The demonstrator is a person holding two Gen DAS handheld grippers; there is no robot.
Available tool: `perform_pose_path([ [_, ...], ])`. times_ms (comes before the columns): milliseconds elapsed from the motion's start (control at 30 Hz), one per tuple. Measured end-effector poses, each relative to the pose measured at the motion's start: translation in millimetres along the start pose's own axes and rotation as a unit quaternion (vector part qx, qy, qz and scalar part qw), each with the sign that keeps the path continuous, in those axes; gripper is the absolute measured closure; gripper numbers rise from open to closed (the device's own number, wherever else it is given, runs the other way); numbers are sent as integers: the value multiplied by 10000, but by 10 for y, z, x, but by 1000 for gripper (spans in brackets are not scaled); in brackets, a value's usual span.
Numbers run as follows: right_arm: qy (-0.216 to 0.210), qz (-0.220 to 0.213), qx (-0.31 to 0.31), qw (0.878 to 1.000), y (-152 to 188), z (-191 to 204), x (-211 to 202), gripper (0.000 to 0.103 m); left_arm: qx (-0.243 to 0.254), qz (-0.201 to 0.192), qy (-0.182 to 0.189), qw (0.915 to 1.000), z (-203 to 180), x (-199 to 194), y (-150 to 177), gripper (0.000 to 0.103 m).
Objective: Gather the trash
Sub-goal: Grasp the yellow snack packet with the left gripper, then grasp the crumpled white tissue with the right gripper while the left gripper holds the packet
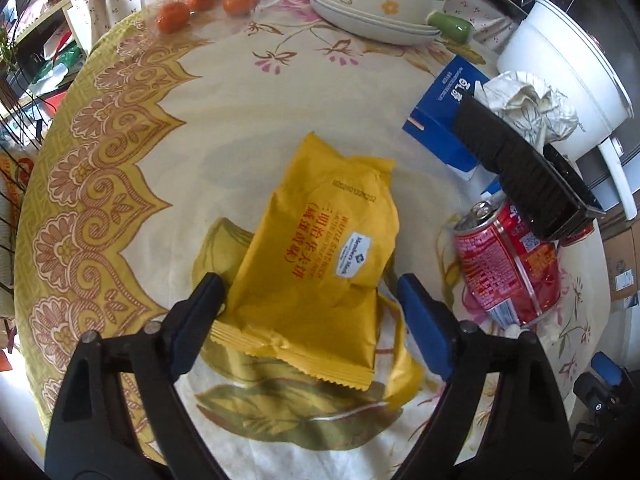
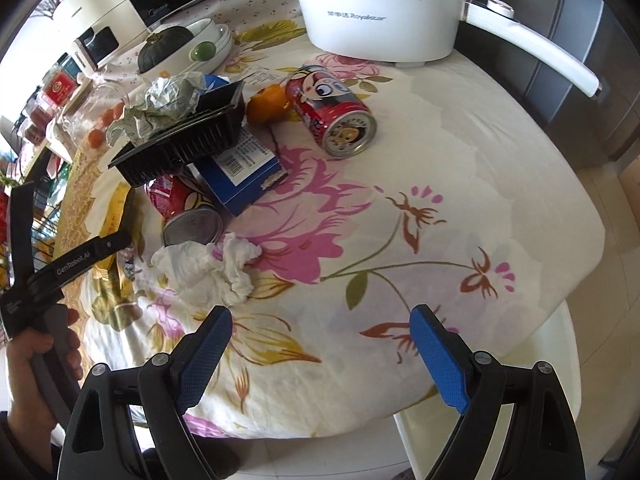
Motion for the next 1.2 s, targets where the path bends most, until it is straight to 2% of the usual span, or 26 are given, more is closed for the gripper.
perform_pose_path([
  [67, 56, 5, -65, 10000, -18, 42, 31, 11, 78, -11, -52, 10000, -9, -10, 2, 23],
  [100, 81, 4, -91, 9999, -24, 58, 42, 11, 104, -25, -60, 9999, -8, -15, -13, 31],
  [333, 104, -36, -189, 9998, -98, 213, 106, 11, 170, -40, 259, 9995, 93, -138, 61, 40],
  [600, -192, 76, -458, 9987, -136, 540, 290, 11, 426, -7, 426, 9982, 133, -328, 223, 41],
  [900, -236, 128, -473, 9985, -225, 740, 498, 12, 503, -58, 570, 9971, 177, -500, 329, 41],
  [1000, -172, 40, -486, 9987, -249, 794, 526, 16, 532, -60, 601, 9968, 176, -528, 346, 41],
  [1100, -7, -50, -568, 9984, -275, 851, 528, 32, 463, -32, 695, 9965, 184, -545, 353, 41],
  [1167, -5, -67, -590, 9982, -288, 860, 529, 47, 410, -14, 784, 9961, 192, -562, 363, 41],
  [1200, -15, -62, -597, 9982, -289, 858, 526, 51, 400, -18, 805, 9960, 194, -572, 369, 41],
])
Point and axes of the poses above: each gripper's, at about its wrist camera, not at the fingertips, and x roughly the way its jaws point, z to its left, y to its underside, the point moved 4 cm from there along x, roughly the way its jaws point, and after that the axes turned 10 degrees about z, right-handed, at the moved point
